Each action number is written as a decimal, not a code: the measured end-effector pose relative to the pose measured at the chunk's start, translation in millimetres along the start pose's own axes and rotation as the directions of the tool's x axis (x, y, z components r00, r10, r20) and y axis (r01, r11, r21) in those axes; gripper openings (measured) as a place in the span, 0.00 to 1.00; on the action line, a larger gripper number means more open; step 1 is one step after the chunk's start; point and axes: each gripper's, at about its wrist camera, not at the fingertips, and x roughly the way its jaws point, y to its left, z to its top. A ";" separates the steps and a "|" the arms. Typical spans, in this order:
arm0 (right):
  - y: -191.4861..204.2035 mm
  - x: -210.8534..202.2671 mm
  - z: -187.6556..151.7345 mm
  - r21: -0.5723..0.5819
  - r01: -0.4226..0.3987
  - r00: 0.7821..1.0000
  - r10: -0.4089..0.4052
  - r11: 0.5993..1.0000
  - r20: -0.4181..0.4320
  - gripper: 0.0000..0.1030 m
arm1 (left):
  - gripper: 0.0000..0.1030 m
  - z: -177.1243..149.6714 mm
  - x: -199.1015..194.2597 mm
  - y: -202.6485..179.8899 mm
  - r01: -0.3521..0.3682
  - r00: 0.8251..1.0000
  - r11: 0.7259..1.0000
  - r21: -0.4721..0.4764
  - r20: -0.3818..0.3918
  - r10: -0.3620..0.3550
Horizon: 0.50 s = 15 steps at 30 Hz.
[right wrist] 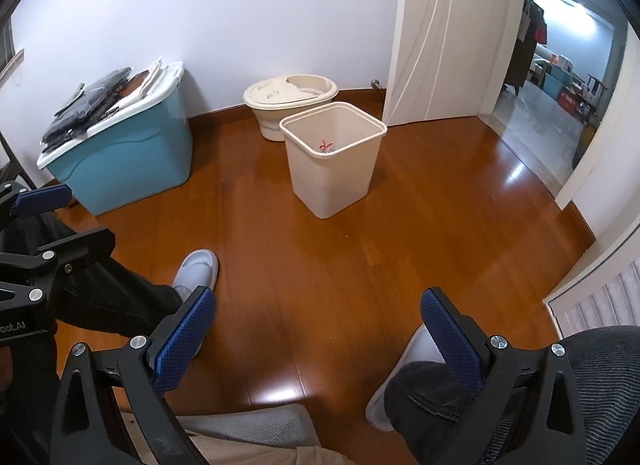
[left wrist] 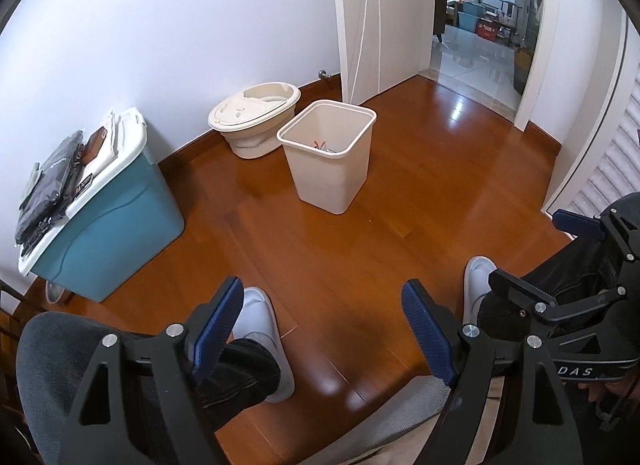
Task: Collect trash
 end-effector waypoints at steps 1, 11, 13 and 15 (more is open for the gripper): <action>0.5 0.9 0.0 -0.006 0.000 1.000 0.000 1.000 -0.001 1.00 | 0.79 -3.0 0.1 -1.6 0.001 1.000 1.000 0.001 -0.002 -0.001; 0.6 6.1 -1.1 -0.014 -0.005 1.000 0.005 1.000 -0.019 1.00 | 0.79 -6.0 5.6 -0.8 0.012 1.000 1.000 -0.009 -0.027 -0.013; 1.4 6.0 -1.4 -0.017 -0.004 1.000 0.004 1.000 -0.020 1.00 | 0.79 -5.6 6.5 0.0 0.010 0.999 1.000 -0.013 -0.031 -0.010; 2.9 5.8 -1.3 -0.016 -0.004 1.000 0.003 1.000 -0.018 1.00 | 0.79 -5.6 6.2 0.4 0.011 0.999 1.000 -0.016 -0.031 -0.011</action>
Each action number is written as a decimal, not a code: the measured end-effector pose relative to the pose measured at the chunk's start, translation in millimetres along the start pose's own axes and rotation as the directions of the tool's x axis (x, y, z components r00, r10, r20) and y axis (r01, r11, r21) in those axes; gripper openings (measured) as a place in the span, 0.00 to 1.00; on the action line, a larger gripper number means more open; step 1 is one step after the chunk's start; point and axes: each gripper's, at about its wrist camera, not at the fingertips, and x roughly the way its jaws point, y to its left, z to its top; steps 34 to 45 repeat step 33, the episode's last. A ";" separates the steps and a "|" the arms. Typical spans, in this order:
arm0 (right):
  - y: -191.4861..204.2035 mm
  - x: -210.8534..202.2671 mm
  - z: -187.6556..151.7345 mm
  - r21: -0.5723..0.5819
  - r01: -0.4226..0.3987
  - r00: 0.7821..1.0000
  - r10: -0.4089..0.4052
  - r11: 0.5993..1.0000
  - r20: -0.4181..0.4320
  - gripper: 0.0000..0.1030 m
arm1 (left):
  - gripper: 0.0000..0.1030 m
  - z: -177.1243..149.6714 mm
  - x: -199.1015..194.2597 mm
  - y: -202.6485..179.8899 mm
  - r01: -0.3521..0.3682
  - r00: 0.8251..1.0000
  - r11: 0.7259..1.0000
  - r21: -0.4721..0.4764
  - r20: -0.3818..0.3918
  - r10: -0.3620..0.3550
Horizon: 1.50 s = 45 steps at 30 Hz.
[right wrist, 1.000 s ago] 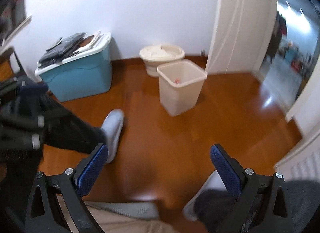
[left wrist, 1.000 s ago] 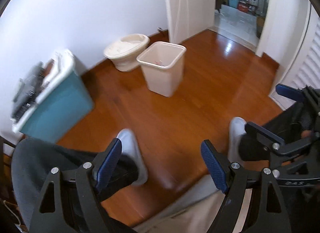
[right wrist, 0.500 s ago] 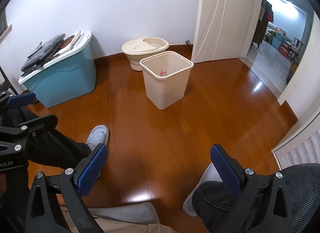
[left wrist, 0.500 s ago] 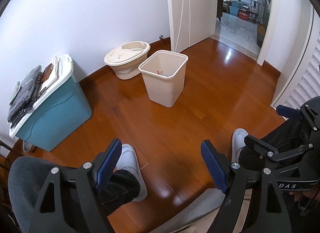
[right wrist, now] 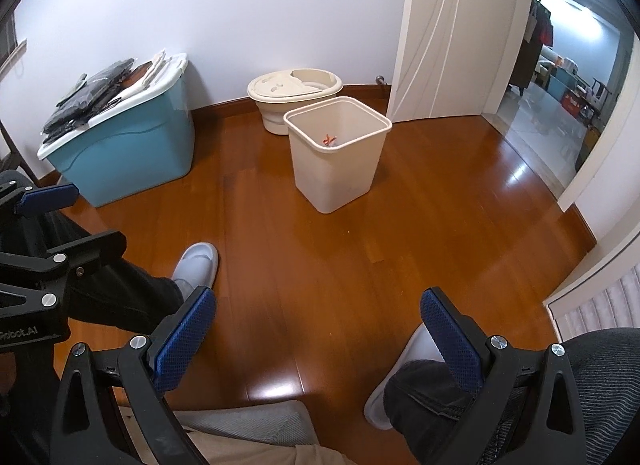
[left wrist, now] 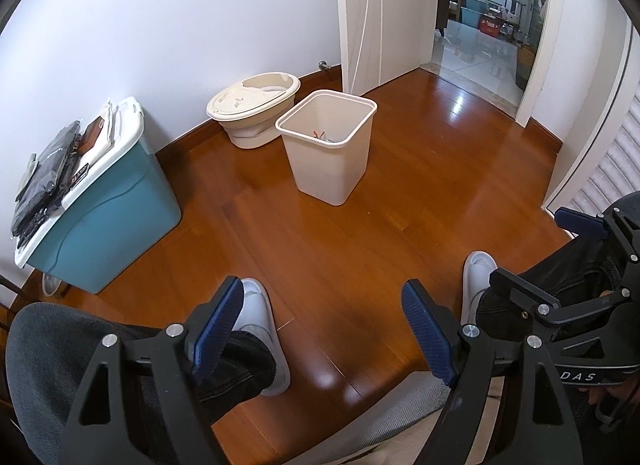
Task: Collect trash
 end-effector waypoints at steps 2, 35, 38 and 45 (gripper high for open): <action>-0.4 0.3 -0.1 -0.001 -0.001 1.000 0.001 1.000 -0.001 1.00 | 0.79 -0.6 0.2 -1.0 -0.002 1.000 1.000 0.001 0.001 0.002; 1.9 0.7 -1.8 -0.009 0.002 1.000 -0.002 1.000 -0.006 1.00 | 0.79 3.1 1.2 2.0 0.000 1.000 1.000 0.016 -0.009 0.000; 1.9 0.7 -1.8 -0.009 0.002 1.000 -0.002 1.000 -0.006 1.00 | 0.79 3.1 1.2 2.0 0.000 1.000 1.000 0.016 -0.009 0.000; 1.9 0.7 -1.8 -0.009 0.002 1.000 -0.002 1.000 -0.006 1.00 | 0.79 3.1 1.2 2.0 0.000 1.000 1.000 0.016 -0.009 0.000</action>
